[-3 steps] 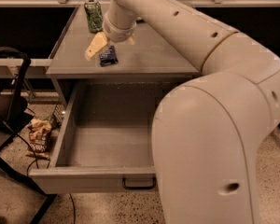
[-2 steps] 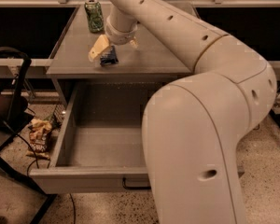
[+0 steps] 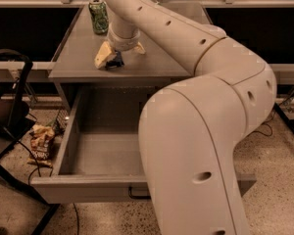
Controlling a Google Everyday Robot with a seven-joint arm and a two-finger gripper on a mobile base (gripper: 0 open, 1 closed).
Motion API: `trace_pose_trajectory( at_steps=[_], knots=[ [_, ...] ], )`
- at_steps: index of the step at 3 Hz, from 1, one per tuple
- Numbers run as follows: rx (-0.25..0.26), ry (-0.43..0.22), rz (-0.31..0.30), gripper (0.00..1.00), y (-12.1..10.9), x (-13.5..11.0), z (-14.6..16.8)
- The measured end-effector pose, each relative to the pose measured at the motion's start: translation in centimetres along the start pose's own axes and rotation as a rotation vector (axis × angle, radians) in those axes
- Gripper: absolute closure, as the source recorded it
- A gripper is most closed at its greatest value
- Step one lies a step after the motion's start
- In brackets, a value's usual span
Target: Place rxbar blueberry into top drawer
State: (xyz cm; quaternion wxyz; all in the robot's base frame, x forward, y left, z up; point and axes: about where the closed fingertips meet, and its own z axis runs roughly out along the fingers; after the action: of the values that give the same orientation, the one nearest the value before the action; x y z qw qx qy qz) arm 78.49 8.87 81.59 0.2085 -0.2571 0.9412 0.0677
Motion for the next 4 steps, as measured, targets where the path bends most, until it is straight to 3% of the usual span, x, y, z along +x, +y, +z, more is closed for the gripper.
trace_pose_trajectory(
  at_steps=[3, 4],
  knots=[
    [0.0, 0.0, 0.0, 0.94, 0.01, -0.38, -0.8],
    [0.0, 0.0, 0.0, 1.0, 0.03, -0.73, -1.56]
  ],
)
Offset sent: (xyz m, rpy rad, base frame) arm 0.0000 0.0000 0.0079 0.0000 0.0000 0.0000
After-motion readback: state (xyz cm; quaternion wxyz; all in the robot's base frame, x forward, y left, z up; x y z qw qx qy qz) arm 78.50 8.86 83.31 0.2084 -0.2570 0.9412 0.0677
